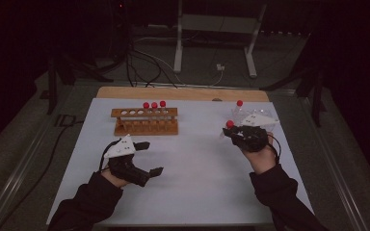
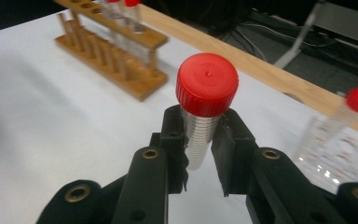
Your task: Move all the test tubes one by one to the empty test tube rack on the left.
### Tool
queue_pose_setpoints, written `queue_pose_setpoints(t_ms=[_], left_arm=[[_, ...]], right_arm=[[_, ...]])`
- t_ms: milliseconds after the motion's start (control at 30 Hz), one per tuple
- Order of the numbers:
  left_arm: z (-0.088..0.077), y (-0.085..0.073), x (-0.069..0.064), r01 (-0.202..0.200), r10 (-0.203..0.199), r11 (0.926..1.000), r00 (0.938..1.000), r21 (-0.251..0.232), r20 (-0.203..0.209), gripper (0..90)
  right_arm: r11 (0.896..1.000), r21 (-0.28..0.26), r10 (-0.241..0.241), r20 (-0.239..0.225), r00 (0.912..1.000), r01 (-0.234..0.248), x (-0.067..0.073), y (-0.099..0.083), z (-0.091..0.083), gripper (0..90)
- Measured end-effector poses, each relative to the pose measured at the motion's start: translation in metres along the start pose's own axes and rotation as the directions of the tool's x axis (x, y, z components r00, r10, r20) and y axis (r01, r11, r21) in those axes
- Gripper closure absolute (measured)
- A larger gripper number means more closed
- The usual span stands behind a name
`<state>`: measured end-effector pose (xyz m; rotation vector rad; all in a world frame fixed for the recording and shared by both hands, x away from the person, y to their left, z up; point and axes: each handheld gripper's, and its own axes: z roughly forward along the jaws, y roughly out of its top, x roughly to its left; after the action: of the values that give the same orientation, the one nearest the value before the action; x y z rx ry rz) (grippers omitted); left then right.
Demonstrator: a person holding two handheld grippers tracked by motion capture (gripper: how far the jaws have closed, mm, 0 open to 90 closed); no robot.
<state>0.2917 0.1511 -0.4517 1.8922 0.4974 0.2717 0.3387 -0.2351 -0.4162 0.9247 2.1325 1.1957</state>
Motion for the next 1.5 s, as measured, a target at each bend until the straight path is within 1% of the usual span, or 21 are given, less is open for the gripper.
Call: queue_pose_setpoints(t_ms=[200, 400, 467, 700, 767, 800, 867, 933, 1000, 1067, 1133, 1167, 1200, 1300, 1333, 1400, 1433, 1500], left_arm=[[0.005, 0.005, -0.001, -0.007, 0.007, 1.0, 0.9999, 0.002, 0.014, 0.6], [0.011, 0.012, -0.003, -0.017, 0.017, 0.9998, 0.9995, 0.007, 0.026, 1.0], [0.013, 0.015, -0.004, -0.024, 0.023, 0.9997, 0.9994, 0.009, 0.027, 1.0], [0.022, 0.026, -0.009, -0.038, 0.038, 0.9993, 0.9978, 0.005, 0.055, 1.8], [0.024, 0.029, -0.011, -0.046, 0.046, 0.9989, 0.9974, 0.002, 0.056, 3.7], [0.026, 0.03, -0.012, -0.048, 0.047, 0.9989, 0.9968, -0.001, 0.064, 4.4], [0.028, 0.033, -0.014, -0.057, 0.057, 0.9983, 0.9965, -0.003, 0.06, 6.4], [0.032, 0.035, -0.015, -0.062, 0.062, 0.9981, 0.9959, -0.001, 0.066, 8.9], [0.034, 0.037, -0.017, -0.069, 0.069, 0.9976, 0.9953, -0.005, 0.068, 15.7], [0.037, 0.04, -0.019, -0.076, 0.076, 0.9971, 0.995, -0.003, 0.064, 17.2], [0.039, 0.042, -0.02, -0.085, 0.085, 0.9964, 0.994, -0.005, 0.069, 23.3], [0.041, 0.044, -0.021, -0.09, 0.09, 0.9959, 0.9933, -0.007, 0.072, 25.5], [0.042, 0.045, -0.022, -0.098, 0.098, 0.9952, 0.992, -0.011, 0.079, 30.0], [0.047, 0.048, -0.026, -0.117, 0.117, 0.9931, 0.9895, -0.01, 0.084, 39.1], [0.049, 0.049, -0.027, -0.124, 0.124, 0.9922, 0.989, -0.007, 0.08, 41.2], [0.052, 0.051, -0.028, -0.131, 0.131, 0.9913, 0.9876, -0.005, 0.086, 45.5], [0.054, 0.051, -0.029, -0.141, 0.141, 0.99, 0.9875, 0.001, 0.071, 48.0], [0.055, 0.052, -0.029, -0.143, 0.142, 0.9898, 0.9861, 0.003, 0.086, 51.4]], right_arm=[[0.999, 0.003, -0.047, -0.06, 0.9971, 0.047, 0.024, 0.0, 0.003, 74.5], [0.997, 0.002, -0.08, -0.119, 0.9897, 0.081, 0.045, 0.0, 0.004, 74.5], [0.996, 0.003, -0.089, -0.141, 0.986, 0.09, 0.052, 0.0, 0.005, 74.5], [0.991, 0.002, -0.128, -0.201, 0.9712, 0.131, 0.075, 0.0, 0.01, 74.5], [0.99, 0.003, -0.135, -0.218, 0.9666, 0.139, 0.081, 0.0, 0.011, 74.5], [0.989, 0.005, -0.142, -0.223, 0.9645, 0.147, 0.084, 0.0, 0.012, 74.5], [0.988, 0.004, -0.152, -0.239, 0.9591, 0.157, 0.089, 0.0, 0.014, 74.5], [0.987, 0.003, -0.157, -0.249, 0.9556, 0.163, 0.093, 0.0, 0.015, 74.5], [0.985, 0.004, -0.165, -0.257, 0.9521, 0.172, 0.096, 0.001, 0.016, 74.5], [0.984, 0.003, -0.171, -0.268, 0.9482, 0.178, 0.1, 0.001, 0.016, 74.5], [0.982, 0.004, -0.18, -0.275, 0.9445, 0.188, 0.103, 0.002, 0.018, 74.4], [0.982, 0.006, -0.181, -0.277, 0.9436, 0.19, 0.105, 0.002, 0.018, 74.5], [0.981, 0.007, -0.182, -0.282, 0.942, 0.191, 0.106, 0.002, 0.019, 74.5], [0.982, 0.009, -0.177, -0.294, 0.9394, 0.188, 0.108, 0.001, 0.02, 74.5], [0.982, 0.011, -0.176, -0.297, 0.9386, 0.188, 0.108, 0.001, 0.02, 74.5], [0.983, 0.008, -0.175, -0.304, 0.9365, 0.186, 0.109, 0.002, 0.02, 74.5], [0.983, 0.007, -0.173, -0.307, 0.9357, 0.185, 0.11, 0.002, 0.02, 74.5], [0.982, 0.003, -0.178, -0.308, 0.9345, 0.188, 0.111, 0.003, 0.018, 74.5]])
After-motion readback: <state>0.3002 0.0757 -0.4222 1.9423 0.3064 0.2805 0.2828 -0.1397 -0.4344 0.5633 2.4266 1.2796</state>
